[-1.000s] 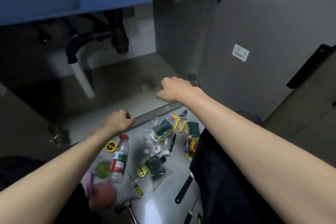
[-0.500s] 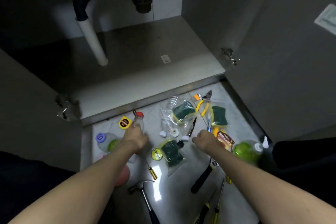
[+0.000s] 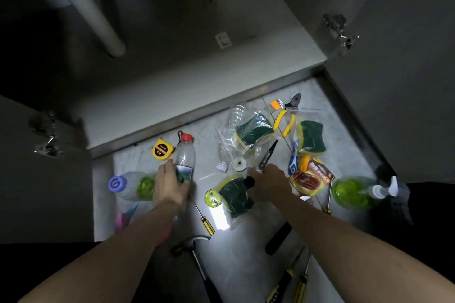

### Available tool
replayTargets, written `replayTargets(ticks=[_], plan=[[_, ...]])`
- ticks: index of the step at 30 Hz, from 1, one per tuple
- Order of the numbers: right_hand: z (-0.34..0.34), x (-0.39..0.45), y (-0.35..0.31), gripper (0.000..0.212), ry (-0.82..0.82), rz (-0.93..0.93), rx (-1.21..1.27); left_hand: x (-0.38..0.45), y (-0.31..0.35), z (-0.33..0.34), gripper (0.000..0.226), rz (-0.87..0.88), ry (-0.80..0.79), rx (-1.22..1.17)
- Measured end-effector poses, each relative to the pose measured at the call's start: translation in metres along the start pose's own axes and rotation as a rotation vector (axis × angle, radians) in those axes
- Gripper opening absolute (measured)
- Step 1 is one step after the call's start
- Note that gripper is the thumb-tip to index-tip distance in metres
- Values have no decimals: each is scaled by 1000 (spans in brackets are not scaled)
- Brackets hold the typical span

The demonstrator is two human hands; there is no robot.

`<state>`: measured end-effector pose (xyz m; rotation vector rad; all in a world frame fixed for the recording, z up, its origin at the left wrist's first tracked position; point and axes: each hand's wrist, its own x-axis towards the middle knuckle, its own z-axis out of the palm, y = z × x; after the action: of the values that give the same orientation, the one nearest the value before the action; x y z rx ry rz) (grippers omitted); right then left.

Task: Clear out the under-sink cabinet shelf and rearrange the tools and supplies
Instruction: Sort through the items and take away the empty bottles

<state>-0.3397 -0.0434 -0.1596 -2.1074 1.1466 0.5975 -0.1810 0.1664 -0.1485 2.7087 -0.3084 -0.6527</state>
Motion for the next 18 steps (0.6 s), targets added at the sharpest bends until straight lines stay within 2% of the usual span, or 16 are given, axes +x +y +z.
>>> replayTargets(ticks=[3, 6, 9, 15, 18], plan=[[7, 6, 0, 45, 61, 114, 242, 1, 1, 5, 68, -42, -38, -32], [5, -5, 6, 41, 130, 116, 296, 0, 6, 7, 64, -123, -98, -60], [-4, -20, 19, 38, 229, 93, 335, -5, 14, 4, 70, -193, -143, -87], [-44, -58, 39, 35, 540, 30, 344, -28, 41, -15, 65, -129, -128, -151], [-65, -75, 46, 26, 644, -27, 402, -40, 59, -31, 65, -80, -98, -244]])
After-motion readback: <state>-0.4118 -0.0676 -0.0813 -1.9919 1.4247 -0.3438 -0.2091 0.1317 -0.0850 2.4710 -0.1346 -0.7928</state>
